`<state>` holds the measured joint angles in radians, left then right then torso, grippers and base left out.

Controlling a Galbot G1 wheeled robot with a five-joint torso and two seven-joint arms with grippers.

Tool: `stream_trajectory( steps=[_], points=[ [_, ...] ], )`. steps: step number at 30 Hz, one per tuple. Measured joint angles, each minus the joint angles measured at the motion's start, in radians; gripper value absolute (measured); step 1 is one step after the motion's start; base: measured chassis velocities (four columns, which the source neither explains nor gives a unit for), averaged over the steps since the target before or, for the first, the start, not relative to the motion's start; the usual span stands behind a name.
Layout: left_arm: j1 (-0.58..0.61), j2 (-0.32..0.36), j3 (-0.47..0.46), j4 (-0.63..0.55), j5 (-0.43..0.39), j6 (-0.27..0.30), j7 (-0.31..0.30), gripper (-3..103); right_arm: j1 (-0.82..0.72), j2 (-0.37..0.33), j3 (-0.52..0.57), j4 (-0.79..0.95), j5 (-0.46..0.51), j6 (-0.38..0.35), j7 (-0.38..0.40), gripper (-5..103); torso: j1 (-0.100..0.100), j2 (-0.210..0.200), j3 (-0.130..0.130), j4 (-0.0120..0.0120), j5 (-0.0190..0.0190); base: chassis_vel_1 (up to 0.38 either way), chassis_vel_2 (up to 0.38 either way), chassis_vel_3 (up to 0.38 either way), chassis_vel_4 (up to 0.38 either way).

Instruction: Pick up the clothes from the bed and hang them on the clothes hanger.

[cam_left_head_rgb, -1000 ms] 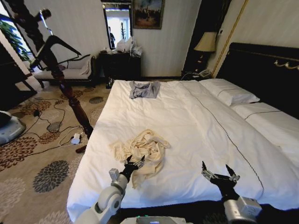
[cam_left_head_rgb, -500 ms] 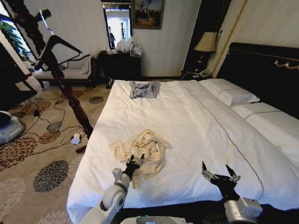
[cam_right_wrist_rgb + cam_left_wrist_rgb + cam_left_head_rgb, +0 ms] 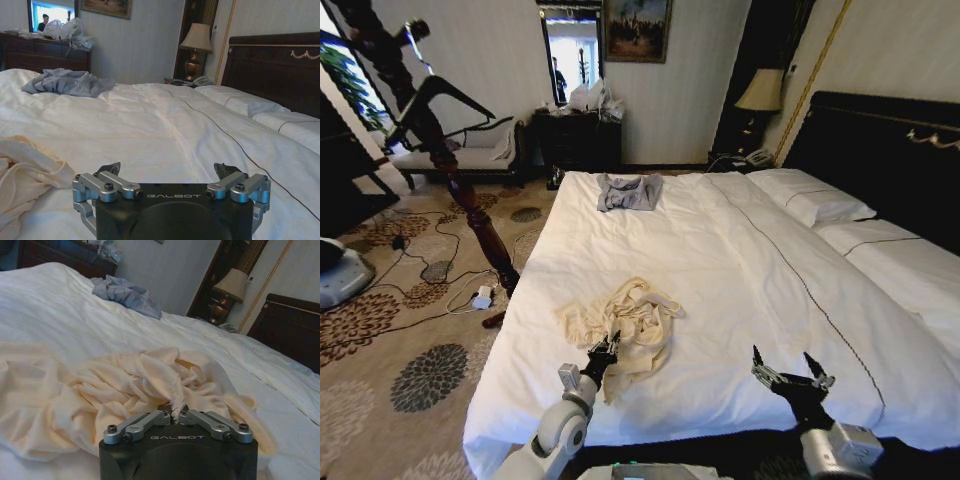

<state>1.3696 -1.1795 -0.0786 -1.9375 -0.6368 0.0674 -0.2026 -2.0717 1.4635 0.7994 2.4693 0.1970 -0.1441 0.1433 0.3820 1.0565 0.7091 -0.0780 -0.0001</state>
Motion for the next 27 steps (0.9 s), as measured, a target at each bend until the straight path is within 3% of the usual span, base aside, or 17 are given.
stream_trajectory(
  steps=[5,7,10,13,20,22,27],
  points=[
    [0.048,0.032,-0.067,-0.040,-0.029,0.000,0.004,2,0.002,-0.020,0.006,0.001,0.060,-0.014,0.009,100,0.000,0.000,0.000,0.0001,0.0000,0.000,0.000,0.000,0.000],
    [0.093,0.061,-0.153,-0.077,-0.060,0.000,0.011,2,0.013,-0.045,0.018,0.000,0.132,-0.035,0.019,100,0.000,0.000,0.000,0.0003,0.0000,0.000,0.000,0.000,0.000],
    [0.116,0.074,-0.204,-0.093,-0.076,0.002,0.014,2,0.022,-0.059,0.025,-0.006,0.164,-0.044,0.023,100,0.000,0.000,0.000,0.0004,-0.0001,0.000,0.000,0.000,0.000],
    [0.184,0.099,-0.348,-0.144,-0.136,0.013,0.022,2,0.050,-0.092,0.027,-0.030,0.231,-0.066,0.030,100,0.000,0.000,0.000,0.0004,0.0000,0.000,0.000,0.000,0.000],
    [0.251,0.103,-0.496,-0.169,-0.201,0.018,0.030,2,0.091,-0.118,-0.010,-0.060,0.287,-0.089,0.031,100,0.000,0.000,0.000,0.0002,-0.0001,0.000,0.000,0.000,0.000],
    [0.280,0.098,-0.577,-0.171,-0.243,0.024,0.029,2,0.117,-0.143,-0.033,-0.078,0.323,-0.111,0.030,100,0.000,0.000,0.000,0.0001,-0.0001,0.000,0.000,0.000,0.000],
    [0.318,0.090,-0.646,-0.177,-0.256,0.026,0.029,2,0.166,-0.207,-0.053,-0.117,0.354,-0.135,0.022,100,0.000,0.000,0.000,0.0005,0.0000,0.000,0.000,0.000,0.000]
  ],
)
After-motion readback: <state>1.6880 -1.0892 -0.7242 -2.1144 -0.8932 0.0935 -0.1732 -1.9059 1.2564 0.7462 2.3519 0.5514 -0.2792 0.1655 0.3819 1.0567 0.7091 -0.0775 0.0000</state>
